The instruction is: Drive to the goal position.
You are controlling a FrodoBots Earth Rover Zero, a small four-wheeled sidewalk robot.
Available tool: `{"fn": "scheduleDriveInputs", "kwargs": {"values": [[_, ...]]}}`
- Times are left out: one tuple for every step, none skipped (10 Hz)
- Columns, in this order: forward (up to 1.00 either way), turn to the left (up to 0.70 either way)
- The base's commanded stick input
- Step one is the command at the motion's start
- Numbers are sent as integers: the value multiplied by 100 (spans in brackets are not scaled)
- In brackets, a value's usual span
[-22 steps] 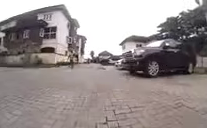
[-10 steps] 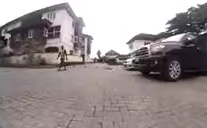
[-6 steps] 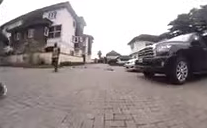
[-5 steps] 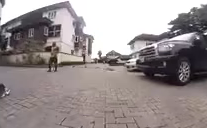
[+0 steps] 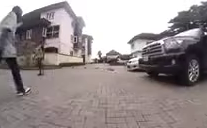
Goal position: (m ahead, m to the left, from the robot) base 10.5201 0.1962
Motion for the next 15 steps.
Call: {"fn": "scheduleDriveInputs", "kwargs": {"values": [[70,-32],[70,-14],[70,0],[70,0],[70,0],[70,0],[70,0],[70,0],[70,0],[70,0],[70,0],[70,0],[70,0],[70,0],[70,0]]}}
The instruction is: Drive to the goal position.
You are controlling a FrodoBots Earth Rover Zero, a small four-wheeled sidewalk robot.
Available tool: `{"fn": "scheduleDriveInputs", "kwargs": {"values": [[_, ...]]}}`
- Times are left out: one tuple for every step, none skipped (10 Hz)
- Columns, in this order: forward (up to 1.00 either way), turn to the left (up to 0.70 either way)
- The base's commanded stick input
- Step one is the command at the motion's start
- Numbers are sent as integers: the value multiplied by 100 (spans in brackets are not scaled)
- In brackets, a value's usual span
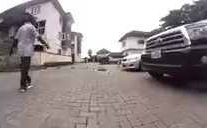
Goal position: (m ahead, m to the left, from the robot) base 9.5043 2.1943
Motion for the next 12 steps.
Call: {"fn": "scheduleDriveInputs", "kwargs": {"values": [[70,0],[70,0],[70,0],[70,0],[70,0],[70,0],[70,0],[70,0],[70,0],[70,0],[70,0],[70,0]]}}
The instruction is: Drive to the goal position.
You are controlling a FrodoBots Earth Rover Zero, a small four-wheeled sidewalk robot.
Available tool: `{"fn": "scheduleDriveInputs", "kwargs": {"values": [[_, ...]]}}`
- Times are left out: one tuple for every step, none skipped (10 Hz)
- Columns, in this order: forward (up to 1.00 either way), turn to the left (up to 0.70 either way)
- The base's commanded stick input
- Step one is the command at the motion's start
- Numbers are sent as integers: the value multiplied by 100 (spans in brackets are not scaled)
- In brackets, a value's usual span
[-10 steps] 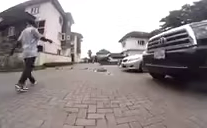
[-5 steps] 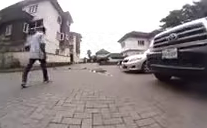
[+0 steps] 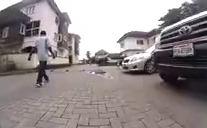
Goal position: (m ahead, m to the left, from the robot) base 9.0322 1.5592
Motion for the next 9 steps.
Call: {"fn": "scheduleDriveInputs", "kwargs": {"values": [[70,0],[70,0],[70,0],[70,0],[70,0],[70,0],[70,0],[70,0],[70,0]]}}
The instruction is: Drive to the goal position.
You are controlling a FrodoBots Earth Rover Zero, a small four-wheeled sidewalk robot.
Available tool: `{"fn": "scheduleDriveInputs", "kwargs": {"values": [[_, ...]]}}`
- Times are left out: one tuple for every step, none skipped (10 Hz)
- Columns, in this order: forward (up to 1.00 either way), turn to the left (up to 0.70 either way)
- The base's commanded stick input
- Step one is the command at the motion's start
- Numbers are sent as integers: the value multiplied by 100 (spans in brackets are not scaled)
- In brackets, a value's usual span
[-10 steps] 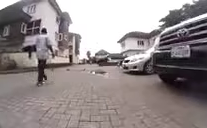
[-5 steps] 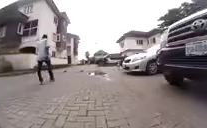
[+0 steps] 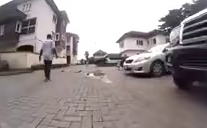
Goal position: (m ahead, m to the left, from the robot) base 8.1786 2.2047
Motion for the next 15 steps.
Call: {"fn": "scheduleDriveInputs", "kwargs": {"values": [[70,0],[70,0],[70,0],[70,0],[70,0],[70,0],[70,-1],[70,-10],[70,-19],[70,-28],[70,-31],[70,-16],[70,-1],[70,0],[70,0]]}}
